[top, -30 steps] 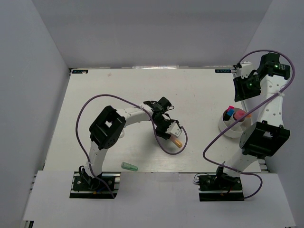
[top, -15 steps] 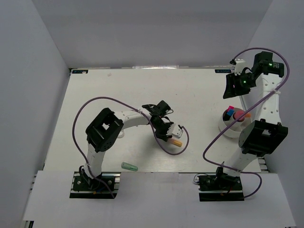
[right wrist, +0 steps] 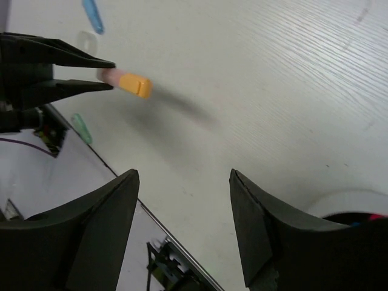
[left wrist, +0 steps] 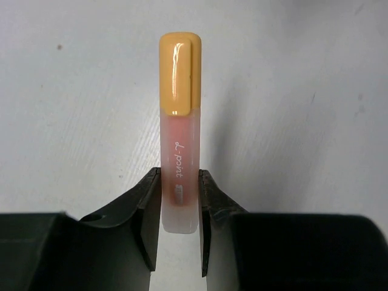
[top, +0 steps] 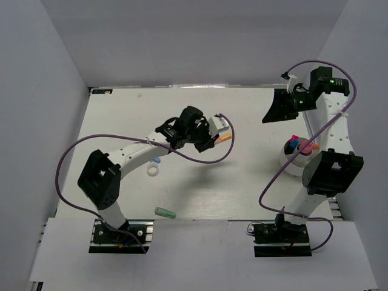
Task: Sort the stationery into containers
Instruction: Pick up the stationery from the center of the board.
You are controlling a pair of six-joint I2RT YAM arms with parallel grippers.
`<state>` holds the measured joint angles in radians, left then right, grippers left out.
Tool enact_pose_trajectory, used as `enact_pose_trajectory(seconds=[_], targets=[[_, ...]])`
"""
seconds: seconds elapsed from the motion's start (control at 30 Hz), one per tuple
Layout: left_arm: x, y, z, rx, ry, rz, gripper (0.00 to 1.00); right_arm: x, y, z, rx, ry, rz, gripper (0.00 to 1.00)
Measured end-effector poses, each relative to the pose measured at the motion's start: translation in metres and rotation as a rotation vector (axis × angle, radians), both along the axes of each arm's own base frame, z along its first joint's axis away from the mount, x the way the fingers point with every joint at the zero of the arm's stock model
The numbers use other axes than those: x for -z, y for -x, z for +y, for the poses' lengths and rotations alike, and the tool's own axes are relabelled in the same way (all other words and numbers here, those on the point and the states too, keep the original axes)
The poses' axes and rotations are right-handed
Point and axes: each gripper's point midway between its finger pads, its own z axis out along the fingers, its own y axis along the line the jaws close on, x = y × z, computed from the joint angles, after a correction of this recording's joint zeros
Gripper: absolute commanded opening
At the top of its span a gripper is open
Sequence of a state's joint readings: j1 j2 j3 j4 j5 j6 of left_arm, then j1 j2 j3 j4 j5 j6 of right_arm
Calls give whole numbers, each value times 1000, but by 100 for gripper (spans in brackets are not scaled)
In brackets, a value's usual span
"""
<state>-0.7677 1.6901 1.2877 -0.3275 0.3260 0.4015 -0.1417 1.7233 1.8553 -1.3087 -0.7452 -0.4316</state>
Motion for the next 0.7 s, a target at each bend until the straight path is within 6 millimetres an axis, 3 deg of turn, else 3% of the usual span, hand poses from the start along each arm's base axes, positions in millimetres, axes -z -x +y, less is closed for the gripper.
enact_pose_trajectory(seconds=[0.37, 0.53, 0.7], targets=[[-62, -20, -20, -138, 151, 4, 0, 5, 24, 68, -147, -141, 120, 73], [-72, -20, -26, -144, 175, 2, 0, 2, 31, 91, -185, -187, 173, 74], [-77, -20, -29, -147, 190, 9, 0, -1, 21, 101, -184, -253, 218, 74]])
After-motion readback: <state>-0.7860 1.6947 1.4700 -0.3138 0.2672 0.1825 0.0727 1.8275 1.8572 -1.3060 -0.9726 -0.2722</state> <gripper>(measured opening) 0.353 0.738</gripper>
